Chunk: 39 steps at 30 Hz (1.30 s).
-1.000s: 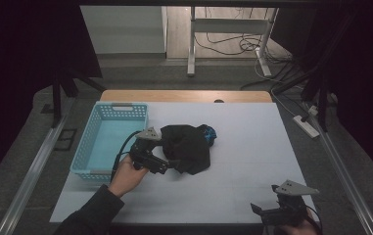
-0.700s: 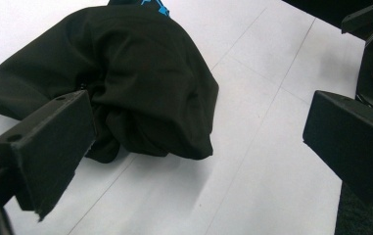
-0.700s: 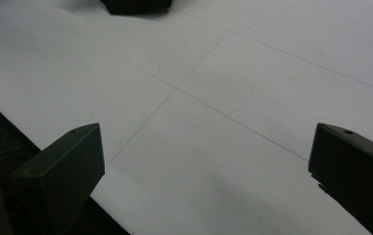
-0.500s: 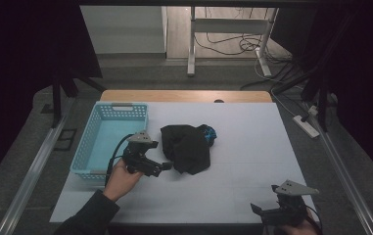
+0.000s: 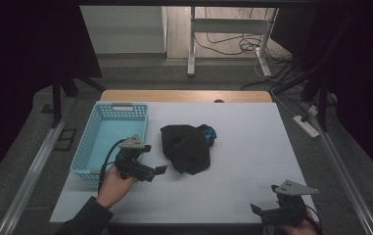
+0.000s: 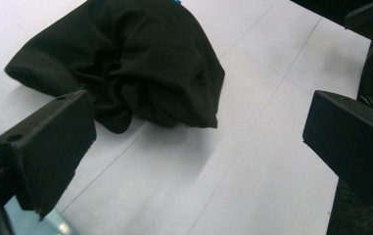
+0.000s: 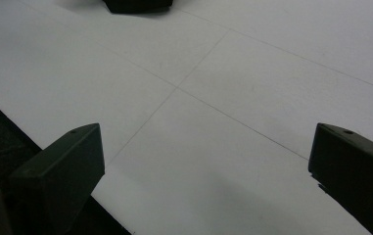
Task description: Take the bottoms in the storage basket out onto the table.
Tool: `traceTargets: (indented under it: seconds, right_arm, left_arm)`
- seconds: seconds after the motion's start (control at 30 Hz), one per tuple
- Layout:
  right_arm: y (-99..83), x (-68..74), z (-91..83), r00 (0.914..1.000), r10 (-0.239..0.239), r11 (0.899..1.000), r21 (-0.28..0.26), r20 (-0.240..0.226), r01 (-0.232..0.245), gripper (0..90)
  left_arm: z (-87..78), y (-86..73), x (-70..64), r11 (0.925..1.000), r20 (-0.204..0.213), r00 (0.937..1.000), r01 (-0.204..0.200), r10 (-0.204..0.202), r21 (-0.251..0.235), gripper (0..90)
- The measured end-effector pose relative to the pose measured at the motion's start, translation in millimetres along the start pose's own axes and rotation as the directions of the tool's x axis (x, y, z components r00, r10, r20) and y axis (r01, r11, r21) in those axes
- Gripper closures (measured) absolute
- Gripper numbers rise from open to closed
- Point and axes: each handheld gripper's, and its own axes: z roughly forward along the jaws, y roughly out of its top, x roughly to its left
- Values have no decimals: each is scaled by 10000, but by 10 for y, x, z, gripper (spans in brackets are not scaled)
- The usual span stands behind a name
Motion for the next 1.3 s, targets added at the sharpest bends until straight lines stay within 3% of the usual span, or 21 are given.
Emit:
traceTargets:
  seconds: [0.83, 1.3]
  right_arm:
    - [1, 5, 6, 10000, -14, 10000, 37, -29, 14, 5]
    - [4, 11, 15, 9999, -90, 9999, 143, -64, 91, 5]
  left_arm:
    - [-231, -262, -37, 9989, -389, 9989, 234, -250, -411, 0]
    - [-383, -434, -60, 9986, -655, 9969, 418, -439, -337, 0]
